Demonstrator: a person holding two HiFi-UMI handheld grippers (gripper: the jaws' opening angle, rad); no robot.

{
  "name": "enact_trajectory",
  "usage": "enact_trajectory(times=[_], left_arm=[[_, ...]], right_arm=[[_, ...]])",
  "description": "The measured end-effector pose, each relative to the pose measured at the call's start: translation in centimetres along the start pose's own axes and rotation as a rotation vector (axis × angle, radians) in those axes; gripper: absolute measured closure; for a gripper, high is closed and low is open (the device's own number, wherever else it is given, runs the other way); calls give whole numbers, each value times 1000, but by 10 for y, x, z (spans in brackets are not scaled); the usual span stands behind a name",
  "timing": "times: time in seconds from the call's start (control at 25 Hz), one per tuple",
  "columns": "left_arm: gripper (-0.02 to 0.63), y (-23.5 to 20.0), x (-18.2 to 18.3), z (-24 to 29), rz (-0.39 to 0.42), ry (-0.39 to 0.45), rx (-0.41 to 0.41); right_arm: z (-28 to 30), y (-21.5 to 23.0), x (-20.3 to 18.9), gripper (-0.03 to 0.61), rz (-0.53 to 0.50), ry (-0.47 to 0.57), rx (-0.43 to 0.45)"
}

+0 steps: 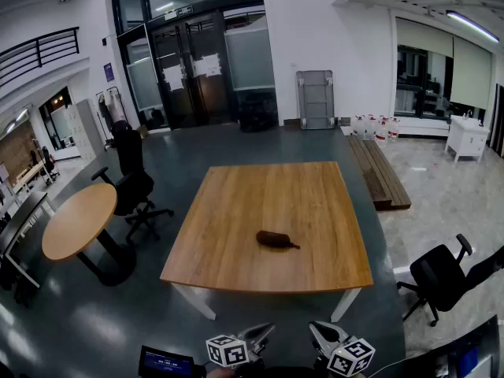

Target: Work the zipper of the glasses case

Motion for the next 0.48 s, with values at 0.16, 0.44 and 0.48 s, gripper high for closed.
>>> enact_trajectory(times=[0.16,0.44,0.48], left_arm=[[615,3,-1,4,-2,-1,0],[615,5,-9,-2,-6,-11,-1],[615,5,-10,-3,0,-11,-3]], right_arm=[[-4,3,3,572,-1,3,-2],[-11,0,-5,572,3,12,-9],[-12,1,-5,572,2,22,-8]])
Point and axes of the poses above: the fingertips, and each gripper's own axes: z forward along the fingers, y to its right, x out of its top, the point moved 9 cm from there along -z, backward along the fingers, and after that the axes turned 14 degrees about -x, right-handed, at the moved point
